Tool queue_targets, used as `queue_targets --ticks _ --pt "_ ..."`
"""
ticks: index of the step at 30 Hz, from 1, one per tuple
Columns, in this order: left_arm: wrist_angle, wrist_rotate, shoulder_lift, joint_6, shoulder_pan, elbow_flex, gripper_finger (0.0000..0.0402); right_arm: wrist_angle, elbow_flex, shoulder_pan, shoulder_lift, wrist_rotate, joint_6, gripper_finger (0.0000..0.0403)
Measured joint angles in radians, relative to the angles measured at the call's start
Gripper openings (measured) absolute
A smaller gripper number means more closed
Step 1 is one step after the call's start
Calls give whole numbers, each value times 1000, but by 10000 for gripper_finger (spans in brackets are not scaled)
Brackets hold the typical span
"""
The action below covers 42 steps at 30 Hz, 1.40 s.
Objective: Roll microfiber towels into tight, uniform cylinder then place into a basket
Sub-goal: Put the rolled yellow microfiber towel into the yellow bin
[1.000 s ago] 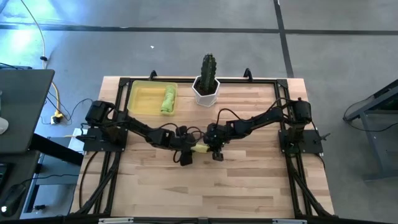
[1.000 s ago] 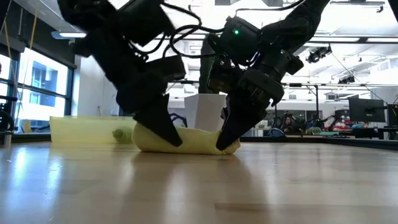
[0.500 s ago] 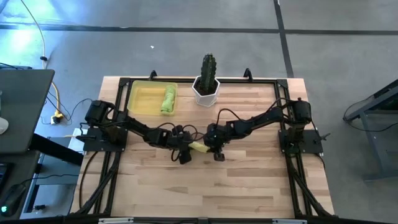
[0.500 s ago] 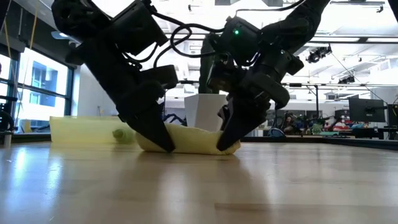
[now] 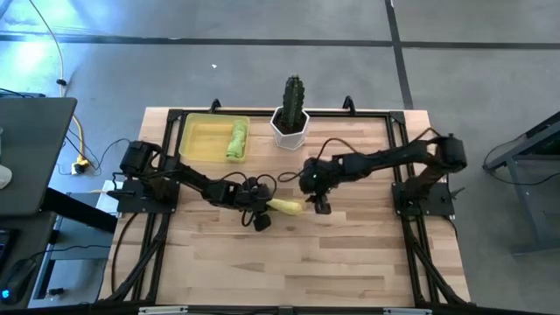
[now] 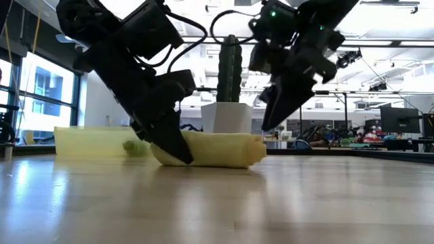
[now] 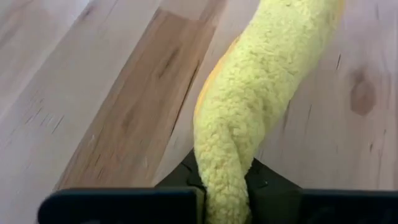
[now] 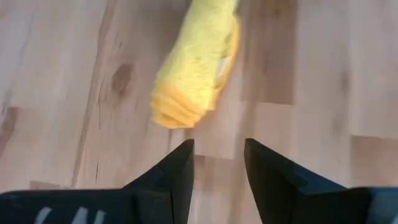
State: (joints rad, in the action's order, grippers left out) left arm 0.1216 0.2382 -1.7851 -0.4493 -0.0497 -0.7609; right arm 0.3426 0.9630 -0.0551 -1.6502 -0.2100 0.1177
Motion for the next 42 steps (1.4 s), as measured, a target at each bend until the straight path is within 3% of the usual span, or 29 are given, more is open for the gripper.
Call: queue_targets --ticks 8,14,17,20,23,27,33,42 --pt "47 27 8 -24 58 0 10 141 1 -25 134 15 22 133" --pt "47 79 96 -5 158 1 9 244 2 -26 192 184 16 133" --pt "26 122 182 13 223 -2 10 292 2 -26 220 220 13 133" --pt "-73 188 280 22 291 -2 10 333 3 -26 260 226 13 133" --pt "-241 323 376 -4 363 -3 10 382 3 -26 311 226 13 133" --pt "-489 470 440 -145 464 -2 11 393 3 -26 384 226 -13 133" --pt "-683 495 389 -303 567 -2 11 392 3 -26 464 226 -22 133" --pt "-730 545 257 -434 632 -1 12 403 3 -26 501 226 -39 133"
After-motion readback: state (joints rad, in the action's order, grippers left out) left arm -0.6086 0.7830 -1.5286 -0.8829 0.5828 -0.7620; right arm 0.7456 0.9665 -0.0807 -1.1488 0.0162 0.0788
